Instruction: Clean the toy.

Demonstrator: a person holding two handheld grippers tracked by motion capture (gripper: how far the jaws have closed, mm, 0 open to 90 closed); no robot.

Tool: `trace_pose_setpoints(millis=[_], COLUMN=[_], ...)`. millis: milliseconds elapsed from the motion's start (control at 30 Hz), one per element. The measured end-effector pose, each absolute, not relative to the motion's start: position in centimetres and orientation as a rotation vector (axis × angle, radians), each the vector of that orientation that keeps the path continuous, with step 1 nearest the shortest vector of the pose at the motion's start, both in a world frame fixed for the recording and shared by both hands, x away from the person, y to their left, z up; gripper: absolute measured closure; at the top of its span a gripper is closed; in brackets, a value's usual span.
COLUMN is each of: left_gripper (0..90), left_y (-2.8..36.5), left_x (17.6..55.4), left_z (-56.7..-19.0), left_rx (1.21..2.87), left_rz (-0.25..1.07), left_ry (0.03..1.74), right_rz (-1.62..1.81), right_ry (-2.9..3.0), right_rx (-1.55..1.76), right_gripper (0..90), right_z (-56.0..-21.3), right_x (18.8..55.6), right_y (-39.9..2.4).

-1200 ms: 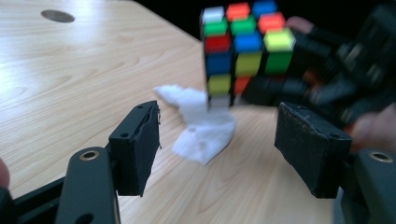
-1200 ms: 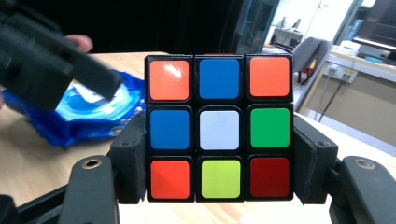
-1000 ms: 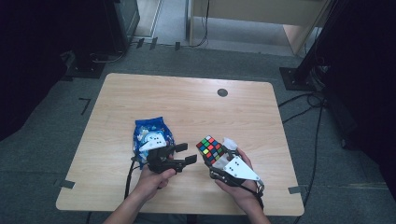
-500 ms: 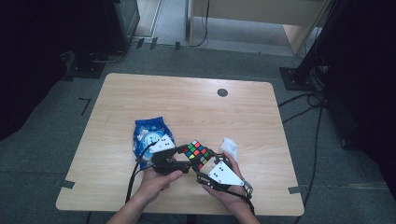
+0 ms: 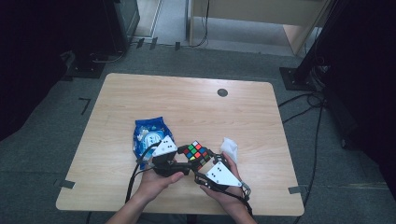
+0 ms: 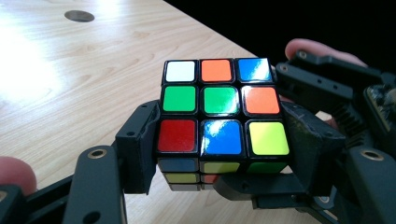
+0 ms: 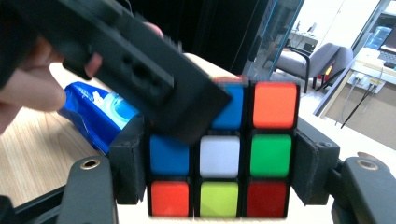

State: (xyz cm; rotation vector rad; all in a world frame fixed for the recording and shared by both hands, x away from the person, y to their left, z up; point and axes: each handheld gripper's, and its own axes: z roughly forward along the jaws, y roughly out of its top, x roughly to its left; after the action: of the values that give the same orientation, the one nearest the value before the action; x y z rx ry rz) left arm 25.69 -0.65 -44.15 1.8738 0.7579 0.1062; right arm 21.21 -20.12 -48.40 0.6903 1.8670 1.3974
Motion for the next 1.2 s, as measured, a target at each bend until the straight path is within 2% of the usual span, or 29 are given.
trace_pose_setpoints(millis=[200, 300, 367, 567, 700, 933, 1200], left_gripper=[34.1, 23.2, 20.9, 21.7, 23.1, 24.2, 29.9], left_y=[-0.4, 0.4, 1.2, 3.1, 1.9, -1.5, -2.2], left_x=[25.9, 26.3, 26.6, 27.6, 27.5, 25.9, 25.1], left_z=[-44.0, -43.5, -43.3, -44.3, -45.5, -46.6, -46.4], left_rx=[1.823, 1.761, 1.732, 1.728, 1.8, 1.971, 1.96], left_rz=[0.057, 0.011, 0.023, 0.07, 0.083, 0.242, 0.341], left_ry=[0.765, 0.773, 0.779, 0.851, 0.851, 0.747, 0.705], right_rz=[1.388, 1.379, 1.379, 1.448, 1.493, 1.562, 1.625], right_ry=[1.854, 1.849, 1.845, 1.777, 1.731, 1.713, 1.763], right_rx=[0.698, 0.724, 0.765, 0.912, 0.952, 0.992, 0.971], right_gripper=[35.0, 35.1, 35.1, 35.1, 35.0, 35.0, 35.0], right_z=[-48.0, -48.0, -48.2, -47.5, -46.7, -46.1, -46.3], right_x=[21.1, 21.2, 21.5, 22.4, 22.4, 22.0, 21.6], right_y=[-20.2, -20.3, -20.8, -23.2, -24.2, -23.9, -22.2])
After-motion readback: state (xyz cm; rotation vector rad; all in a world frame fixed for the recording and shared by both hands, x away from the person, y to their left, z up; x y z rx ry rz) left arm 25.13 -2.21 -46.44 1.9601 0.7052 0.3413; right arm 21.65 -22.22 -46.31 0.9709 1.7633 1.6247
